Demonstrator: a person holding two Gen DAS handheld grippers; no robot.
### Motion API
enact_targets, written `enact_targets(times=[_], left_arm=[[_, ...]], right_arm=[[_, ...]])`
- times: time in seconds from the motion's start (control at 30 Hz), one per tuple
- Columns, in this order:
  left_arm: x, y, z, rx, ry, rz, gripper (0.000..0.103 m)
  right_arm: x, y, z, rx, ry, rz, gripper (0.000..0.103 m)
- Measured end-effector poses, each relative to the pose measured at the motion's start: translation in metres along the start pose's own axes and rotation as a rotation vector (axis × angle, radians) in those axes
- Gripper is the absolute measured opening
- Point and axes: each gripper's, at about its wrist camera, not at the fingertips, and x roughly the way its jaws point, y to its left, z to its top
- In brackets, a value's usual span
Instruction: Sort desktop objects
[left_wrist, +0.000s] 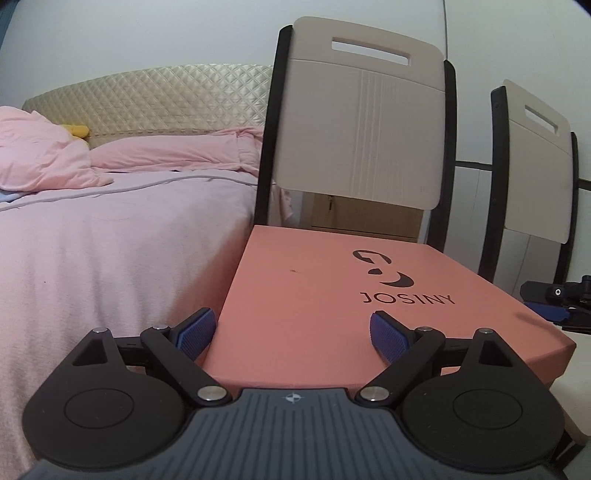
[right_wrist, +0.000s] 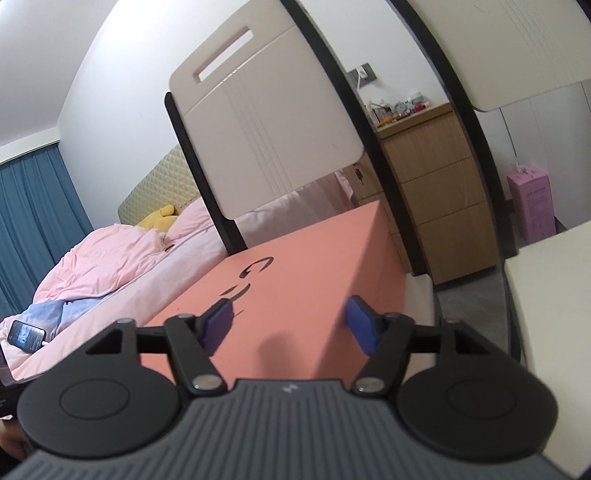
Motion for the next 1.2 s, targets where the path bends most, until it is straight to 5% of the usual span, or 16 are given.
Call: enact_targets(times=[0.6,0.7,1.2], left_arm=[[0.008,0.003,0.004,-0.011,0.038,-0.02,0.095],[-0.007,-0.002,0.009,0.011,0.006,0.006,0.096],[-0.099,-0.018,0.009,0.028,-0.105,0.019,0.1]], right_arm=[[-0.004,0.007,-0.007,-0.014,0.064,-0.105,0.055],[-0.01,0.018,-0.004,-0.101,0.044,-0.139,0.047],[-0.08,0.083,0.0,-0.274,-0.092,-0.148,0.048]])
